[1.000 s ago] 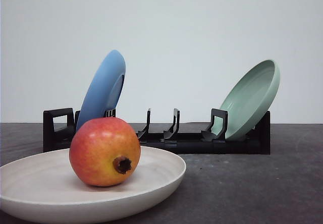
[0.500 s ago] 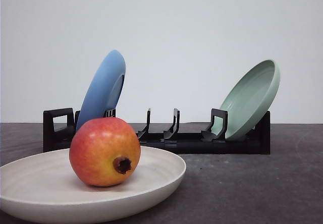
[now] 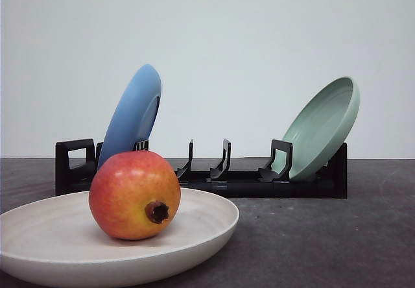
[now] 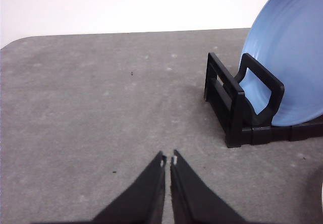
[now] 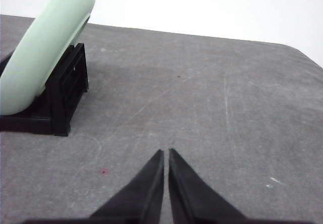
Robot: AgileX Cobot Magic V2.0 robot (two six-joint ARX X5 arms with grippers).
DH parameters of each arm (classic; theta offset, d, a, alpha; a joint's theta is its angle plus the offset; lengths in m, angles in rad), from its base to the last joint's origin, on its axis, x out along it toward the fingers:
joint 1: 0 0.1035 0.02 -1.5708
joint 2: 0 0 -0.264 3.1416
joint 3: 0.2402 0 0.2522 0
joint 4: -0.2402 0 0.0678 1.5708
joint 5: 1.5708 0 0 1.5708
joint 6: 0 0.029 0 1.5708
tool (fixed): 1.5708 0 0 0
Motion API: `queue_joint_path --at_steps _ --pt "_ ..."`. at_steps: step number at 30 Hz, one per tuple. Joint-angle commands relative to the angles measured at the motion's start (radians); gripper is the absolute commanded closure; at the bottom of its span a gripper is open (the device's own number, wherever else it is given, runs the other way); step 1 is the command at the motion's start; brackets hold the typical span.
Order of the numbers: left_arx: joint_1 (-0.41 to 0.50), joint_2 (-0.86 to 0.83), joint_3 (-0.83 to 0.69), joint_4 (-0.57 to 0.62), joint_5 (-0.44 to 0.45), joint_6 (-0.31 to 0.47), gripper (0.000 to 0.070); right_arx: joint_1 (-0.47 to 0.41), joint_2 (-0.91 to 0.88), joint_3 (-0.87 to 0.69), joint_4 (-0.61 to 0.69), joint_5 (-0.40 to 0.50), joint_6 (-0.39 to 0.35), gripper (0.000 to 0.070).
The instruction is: Place pomegranate in white plate
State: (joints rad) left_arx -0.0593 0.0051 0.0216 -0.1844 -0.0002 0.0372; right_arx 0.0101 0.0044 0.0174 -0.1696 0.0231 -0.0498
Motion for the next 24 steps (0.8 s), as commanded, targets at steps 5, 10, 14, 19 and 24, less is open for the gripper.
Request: queue_joint_path --at_steps 5,10,14,19,24 --pt "0.002 -0.002 -0.01 -0.003 0.005 0.003 0.07 -0.002 -0.001 -0.005 0.012 0.004 -0.006 0.069" --pt "0.002 -0.002 -0.01 -0.003 0.005 0.003 0.07 -0.002 -0.001 -0.005 0.012 0.003 -0.006 0.069" --pt "0.002 -0.002 -0.01 -0.003 0.005 0.003 0.07 -0.002 -0.001 -0.005 0.012 0.003 -0.006 0.069" --pt "0.002 -0.002 -0.01 -0.003 0.005 0.003 0.07 -0.002 -0.001 -0.005 0.012 0.004 -0.006 0.069" --pt "0.002 -0.002 -0.01 -0.003 0.005 0.003 0.07 -0.002 -0.001 -0.005 0.013 0.003 -0.006 0.069"
